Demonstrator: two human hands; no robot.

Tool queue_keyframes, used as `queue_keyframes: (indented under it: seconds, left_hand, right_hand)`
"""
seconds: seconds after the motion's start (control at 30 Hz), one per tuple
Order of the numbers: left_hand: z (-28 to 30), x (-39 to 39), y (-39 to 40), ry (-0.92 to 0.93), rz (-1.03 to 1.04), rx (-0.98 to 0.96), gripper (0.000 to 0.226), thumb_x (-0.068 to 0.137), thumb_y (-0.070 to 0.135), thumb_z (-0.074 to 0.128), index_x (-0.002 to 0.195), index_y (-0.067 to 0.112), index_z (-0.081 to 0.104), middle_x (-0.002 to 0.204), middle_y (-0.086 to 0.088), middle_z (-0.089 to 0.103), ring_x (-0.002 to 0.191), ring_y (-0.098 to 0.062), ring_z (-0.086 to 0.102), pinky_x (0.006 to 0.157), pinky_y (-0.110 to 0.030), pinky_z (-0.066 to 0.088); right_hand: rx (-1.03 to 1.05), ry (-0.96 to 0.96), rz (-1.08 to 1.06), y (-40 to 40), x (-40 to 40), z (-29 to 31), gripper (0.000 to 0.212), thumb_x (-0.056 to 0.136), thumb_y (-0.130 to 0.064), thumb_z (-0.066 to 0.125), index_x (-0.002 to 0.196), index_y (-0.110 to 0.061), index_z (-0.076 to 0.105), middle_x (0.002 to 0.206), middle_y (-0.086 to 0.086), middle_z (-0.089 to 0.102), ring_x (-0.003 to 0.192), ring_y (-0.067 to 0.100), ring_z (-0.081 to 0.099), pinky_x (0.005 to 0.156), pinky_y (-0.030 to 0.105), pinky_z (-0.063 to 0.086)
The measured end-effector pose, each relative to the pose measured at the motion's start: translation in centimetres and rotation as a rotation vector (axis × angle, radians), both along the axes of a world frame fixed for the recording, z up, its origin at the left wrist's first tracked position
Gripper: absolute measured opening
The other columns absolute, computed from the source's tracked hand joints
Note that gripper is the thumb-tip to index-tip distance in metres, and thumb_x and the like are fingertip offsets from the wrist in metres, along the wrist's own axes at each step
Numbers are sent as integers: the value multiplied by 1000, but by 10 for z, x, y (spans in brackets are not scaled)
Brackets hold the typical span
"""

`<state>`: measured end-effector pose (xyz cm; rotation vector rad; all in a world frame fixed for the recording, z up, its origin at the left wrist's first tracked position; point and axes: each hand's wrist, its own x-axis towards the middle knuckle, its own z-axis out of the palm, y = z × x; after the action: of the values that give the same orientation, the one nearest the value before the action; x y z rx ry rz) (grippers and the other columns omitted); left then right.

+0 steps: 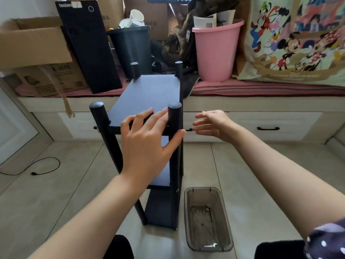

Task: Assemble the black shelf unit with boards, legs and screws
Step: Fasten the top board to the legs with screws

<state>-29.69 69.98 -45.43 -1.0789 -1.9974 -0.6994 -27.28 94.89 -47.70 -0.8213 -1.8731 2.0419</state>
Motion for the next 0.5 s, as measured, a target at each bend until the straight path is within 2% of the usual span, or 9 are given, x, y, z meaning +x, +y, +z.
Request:
queue_keyframes:
  seconds: [0.07, 0.23, 0.33, 0.4, 0.5]
  left_hand:
    - [0, 1, 0, -12, -3, 1, 51, 97, 56, 50, 118, 15, 73, 120, 0, 73, 121, -27, 62, 102, -41, 31]
    - [2, 3, -1, -25, -3, 3, 51, 96, 54, 51, 117, 14, 73, 120, -1, 73, 123, -27, 61, 103, -40, 28]
    - [1, 4, 0, -45, -4, -6, 51, 97, 55, 51, 119, 15, 72, 121, -1, 73, 125, -27, 59, 104, -40, 28]
    - [0, 3, 0, -44, 1, -11, 51, 98, 55, 50, 120, 15, 72, 122, -1, 72, 126, -27, 58, 104, -41, 28]
    - [-2, 1, 1, -4, 6, -5, 50, 100, 55, 49, 117, 14, 73, 121, -1, 73, 125, -27, 59, 104, -43, 30]
  right_hand:
    - [-4, -74, 18, -1, 26, -29, 26, 105, -19, 44, 110, -2, 62, 86, 15, 75, 79, 28, 75, 61, 34, 61]
    - [-55, -284, 45, 0, 76, -115, 19, 102, -13, 51, 110, 1, 61, 90, 17, 72, 82, 29, 73, 76, 39, 60]
    - [-36, -444, 48, -7, 97, -164, 18, 102, -11, 50, 108, 2, 60, 88, 15, 71, 72, 23, 71, 66, 31, 59]
    - [-31, -534, 53, -15, 104, -192, 12, 100, -7, 50, 99, 1, 60, 81, 12, 68, 61, 19, 66, 57, 27, 55]
    - [10, -645, 113, -30, 108, -225, 13, 99, -1, 43, 91, -3, 53, 74, 13, 57, 54, 18, 52, 43, 22, 43]
